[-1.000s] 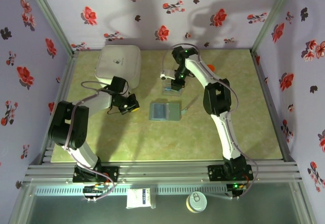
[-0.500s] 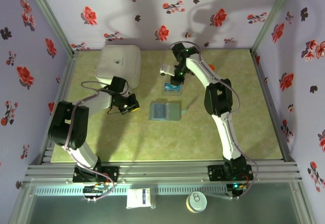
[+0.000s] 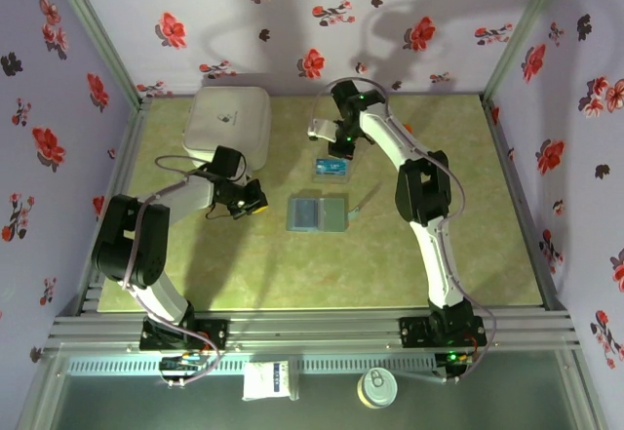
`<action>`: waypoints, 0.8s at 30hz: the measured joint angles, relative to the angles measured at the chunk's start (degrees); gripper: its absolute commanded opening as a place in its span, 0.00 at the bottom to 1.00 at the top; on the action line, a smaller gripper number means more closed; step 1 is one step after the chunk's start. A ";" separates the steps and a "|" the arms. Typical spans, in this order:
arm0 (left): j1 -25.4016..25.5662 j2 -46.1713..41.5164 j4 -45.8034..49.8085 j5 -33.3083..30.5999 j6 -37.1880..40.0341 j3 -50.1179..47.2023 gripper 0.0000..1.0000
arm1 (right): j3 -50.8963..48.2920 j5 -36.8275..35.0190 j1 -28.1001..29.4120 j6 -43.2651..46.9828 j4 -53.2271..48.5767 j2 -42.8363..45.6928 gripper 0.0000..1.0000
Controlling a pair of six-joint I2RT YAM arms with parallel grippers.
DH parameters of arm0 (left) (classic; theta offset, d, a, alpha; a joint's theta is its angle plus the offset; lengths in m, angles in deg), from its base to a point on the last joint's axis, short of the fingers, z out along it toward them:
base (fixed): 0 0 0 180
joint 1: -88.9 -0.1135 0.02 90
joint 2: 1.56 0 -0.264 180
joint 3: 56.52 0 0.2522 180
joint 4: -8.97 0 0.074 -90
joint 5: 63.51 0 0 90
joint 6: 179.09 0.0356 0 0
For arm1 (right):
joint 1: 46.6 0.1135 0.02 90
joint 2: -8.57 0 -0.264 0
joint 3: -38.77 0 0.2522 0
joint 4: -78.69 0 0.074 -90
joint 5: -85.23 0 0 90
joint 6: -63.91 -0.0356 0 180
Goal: Take the credit cards out of the card holder
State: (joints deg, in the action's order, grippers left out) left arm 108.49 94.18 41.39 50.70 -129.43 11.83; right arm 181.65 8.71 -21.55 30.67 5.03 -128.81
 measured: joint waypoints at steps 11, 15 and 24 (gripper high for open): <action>0.00 0.00 -0.22 0.02 0.00 0.00 0.03 | -0.94 -0.02 0.13 0.00 0.11 0.00 0.03; 0.00 0.00 -0.22 0.26 0.00 0.00 0.03 | -1.46 -0.66 0.24 0.00 0.31 0.00 0.03; 0.00 0.00 -0.24 0.44 -0.02 0.00 0.03 | -2.78 -2.19 0.61 0.00 2.10 0.00 0.07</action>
State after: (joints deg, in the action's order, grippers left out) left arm 108.49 94.18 41.15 51.13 -129.45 11.83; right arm 178.87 6.52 -20.93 30.67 7.12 -128.81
